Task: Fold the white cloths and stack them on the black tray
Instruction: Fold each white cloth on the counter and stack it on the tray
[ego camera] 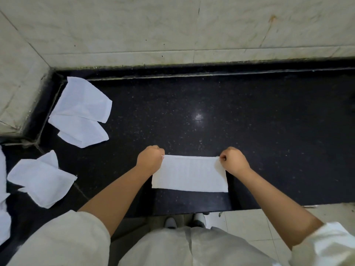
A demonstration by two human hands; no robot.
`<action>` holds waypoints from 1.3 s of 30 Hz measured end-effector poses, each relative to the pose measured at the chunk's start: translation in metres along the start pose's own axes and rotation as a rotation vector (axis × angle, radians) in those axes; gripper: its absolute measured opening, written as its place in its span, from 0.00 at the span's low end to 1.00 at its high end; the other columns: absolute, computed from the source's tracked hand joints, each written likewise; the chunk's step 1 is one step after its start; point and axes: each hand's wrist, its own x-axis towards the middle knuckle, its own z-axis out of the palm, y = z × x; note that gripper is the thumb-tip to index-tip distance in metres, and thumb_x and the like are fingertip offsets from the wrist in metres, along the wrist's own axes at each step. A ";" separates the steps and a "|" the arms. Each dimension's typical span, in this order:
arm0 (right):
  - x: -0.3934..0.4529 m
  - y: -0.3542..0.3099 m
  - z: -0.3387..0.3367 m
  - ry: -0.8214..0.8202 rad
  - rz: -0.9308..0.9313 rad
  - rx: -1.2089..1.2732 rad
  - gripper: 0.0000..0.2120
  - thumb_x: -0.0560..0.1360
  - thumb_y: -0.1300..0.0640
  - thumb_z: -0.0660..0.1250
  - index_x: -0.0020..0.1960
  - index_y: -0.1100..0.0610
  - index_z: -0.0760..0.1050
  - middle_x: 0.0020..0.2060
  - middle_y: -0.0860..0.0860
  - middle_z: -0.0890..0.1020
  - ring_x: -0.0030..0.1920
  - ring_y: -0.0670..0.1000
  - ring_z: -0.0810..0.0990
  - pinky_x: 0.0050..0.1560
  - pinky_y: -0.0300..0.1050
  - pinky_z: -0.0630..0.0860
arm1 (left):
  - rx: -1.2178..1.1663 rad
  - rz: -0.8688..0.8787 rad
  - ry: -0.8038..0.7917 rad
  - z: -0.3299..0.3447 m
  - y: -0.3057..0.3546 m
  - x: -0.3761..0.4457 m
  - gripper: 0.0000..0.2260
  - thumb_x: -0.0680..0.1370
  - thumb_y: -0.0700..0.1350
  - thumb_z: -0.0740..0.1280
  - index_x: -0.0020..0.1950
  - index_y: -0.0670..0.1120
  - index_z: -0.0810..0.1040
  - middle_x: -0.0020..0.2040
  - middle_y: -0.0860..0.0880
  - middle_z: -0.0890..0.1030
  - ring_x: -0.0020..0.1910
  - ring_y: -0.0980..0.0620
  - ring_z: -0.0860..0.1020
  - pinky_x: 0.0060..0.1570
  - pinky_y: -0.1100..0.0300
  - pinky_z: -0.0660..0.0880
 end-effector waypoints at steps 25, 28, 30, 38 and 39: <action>0.007 -0.005 0.008 0.015 -0.153 -0.236 0.14 0.76 0.65 0.55 0.58 0.60 0.75 0.62 0.53 0.73 0.61 0.54 0.68 0.58 0.45 0.66 | 0.141 0.038 -0.015 0.011 -0.008 0.006 0.15 0.81 0.40 0.56 0.67 0.43 0.70 0.65 0.45 0.71 0.64 0.49 0.69 0.61 0.60 0.69; 0.013 -0.012 -0.015 0.013 -0.188 -0.178 0.11 0.74 0.64 0.58 0.52 0.61 0.77 0.54 0.55 0.79 0.58 0.56 0.73 0.57 0.46 0.67 | 0.093 0.041 0.043 -0.007 -0.007 0.004 0.12 0.80 0.40 0.56 0.59 0.41 0.75 0.60 0.44 0.73 0.59 0.48 0.71 0.55 0.58 0.71; 0.017 -0.018 -0.040 0.140 -0.219 -0.020 0.08 0.71 0.65 0.61 0.47 0.63 0.77 0.47 0.59 0.81 0.53 0.59 0.75 0.53 0.46 0.70 | -0.007 0.038 0.221 -0.034 -0.012 0.005 0.10 0.78 0.39 0.59 0.55 0.39 0.77 0.55 0.42 0.75 0.55 0.44 0.73 0.51 0.54 0.73; 0.006 -0.013 -0.049 0.531 -0.517 0.044 0.11 0.63 0.65 0.60 0.37 0.64 0.82 0.30 0.58 0.82 0.33 0.60 0.79 0.36 0.42 0.74 | -0.016 0.240 0.446 -0.057 -0.024 -0.015 0.03 0.66 0.32 0.71 0.37 0.38 0.80 0.34 0.41 0.80 0.33 0.41 0.79 0.32 0.54 0.76; 0.001 -0.008 -0.035 0.502 -0.487 -0.025 0.09 0.60 0.67 0.64 0.35 0.62 0.82 0.30 0.57 0.82 0.32 0.61 0.80 0.34 0.46 0.76 | 0.018 0.276 0.398 -0.044 -0.024 -0.019 0.03 0.67 0.34 0.69 0.35 0.39 0.81 0.33 0.42 0.80 0.32 0.42 0.79 0.31 0.56 0.76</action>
